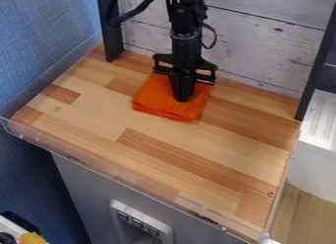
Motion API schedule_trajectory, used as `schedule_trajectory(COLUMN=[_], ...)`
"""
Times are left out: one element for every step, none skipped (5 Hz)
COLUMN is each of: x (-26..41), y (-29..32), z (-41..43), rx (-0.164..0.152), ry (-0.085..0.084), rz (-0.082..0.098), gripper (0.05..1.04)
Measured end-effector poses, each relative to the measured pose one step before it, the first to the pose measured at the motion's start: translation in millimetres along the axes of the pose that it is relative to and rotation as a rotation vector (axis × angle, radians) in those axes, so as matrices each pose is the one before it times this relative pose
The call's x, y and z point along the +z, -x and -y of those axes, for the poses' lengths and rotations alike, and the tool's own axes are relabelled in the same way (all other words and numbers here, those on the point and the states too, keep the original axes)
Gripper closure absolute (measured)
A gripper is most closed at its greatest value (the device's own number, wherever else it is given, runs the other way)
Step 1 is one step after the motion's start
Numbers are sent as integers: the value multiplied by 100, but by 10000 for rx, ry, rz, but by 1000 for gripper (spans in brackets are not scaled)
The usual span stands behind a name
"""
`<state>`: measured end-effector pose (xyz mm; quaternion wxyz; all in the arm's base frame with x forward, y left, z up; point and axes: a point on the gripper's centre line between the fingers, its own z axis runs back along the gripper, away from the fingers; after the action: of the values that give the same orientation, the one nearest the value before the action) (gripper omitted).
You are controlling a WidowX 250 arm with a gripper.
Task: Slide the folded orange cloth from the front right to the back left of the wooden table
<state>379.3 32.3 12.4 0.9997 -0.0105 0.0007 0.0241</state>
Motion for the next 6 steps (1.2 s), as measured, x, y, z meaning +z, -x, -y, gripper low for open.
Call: schedule_trajectory(x=[76,69,-238,215,1381,2567], y=[-250,24,425,761,258,-702], z=[-1178,-1032,-556,-217,-975,-632], rx=[-280,-164,-186,-155,69,-36], ry=[-112,-100,-43,-31,68,-29], rz=[87,51,-69,-427,-303,274], gripper=[1025,1025,1003,854,609,312])
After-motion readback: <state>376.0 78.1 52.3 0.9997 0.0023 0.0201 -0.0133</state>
